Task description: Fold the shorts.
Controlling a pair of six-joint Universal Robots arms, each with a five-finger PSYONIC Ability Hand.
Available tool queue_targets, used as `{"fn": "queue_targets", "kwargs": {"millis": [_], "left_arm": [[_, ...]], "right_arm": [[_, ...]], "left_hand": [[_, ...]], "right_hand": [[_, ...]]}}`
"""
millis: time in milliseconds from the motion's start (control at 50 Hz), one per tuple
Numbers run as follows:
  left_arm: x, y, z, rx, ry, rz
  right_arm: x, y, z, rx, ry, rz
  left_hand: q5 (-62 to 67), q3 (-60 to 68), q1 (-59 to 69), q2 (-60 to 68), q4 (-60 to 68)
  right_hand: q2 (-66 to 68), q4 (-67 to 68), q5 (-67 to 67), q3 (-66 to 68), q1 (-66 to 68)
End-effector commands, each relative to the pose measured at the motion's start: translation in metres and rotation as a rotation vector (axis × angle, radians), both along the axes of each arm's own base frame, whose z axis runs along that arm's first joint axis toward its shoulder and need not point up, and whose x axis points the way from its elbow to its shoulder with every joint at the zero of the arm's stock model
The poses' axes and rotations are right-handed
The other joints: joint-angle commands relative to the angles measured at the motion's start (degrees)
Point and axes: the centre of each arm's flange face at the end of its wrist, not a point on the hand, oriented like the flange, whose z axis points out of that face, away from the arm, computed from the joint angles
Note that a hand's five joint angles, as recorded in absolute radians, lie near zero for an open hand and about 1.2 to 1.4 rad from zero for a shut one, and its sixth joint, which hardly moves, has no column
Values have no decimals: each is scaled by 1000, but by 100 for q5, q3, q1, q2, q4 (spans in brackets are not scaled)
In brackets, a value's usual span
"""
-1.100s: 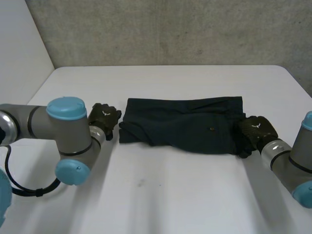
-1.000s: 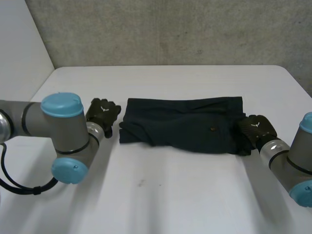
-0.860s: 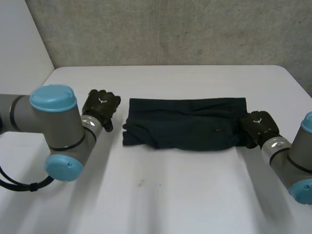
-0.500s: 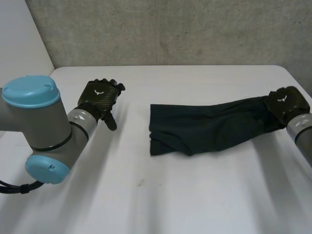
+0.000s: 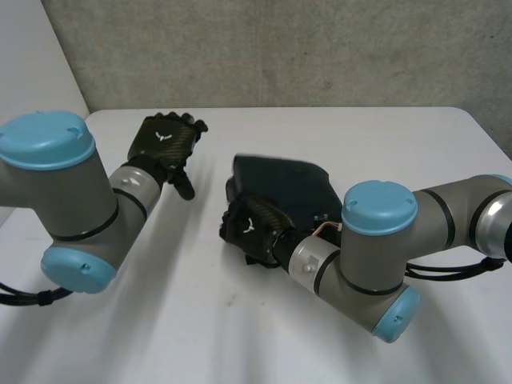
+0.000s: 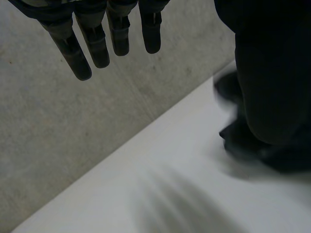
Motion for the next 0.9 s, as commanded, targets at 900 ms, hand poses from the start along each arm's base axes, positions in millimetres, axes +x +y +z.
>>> {"fn": "queue_targets", "kwargs": {"millis": [900], "left_arm": [[-75,21,-96,376,-142,-86]], "right_arm": [[-74,-120,-6,712,-213,-672]], "left_hand": [[8,-88,-129,-20,-59]], "right_hand": [[-3462,-3623,-3583,-3653,-2571]]}}
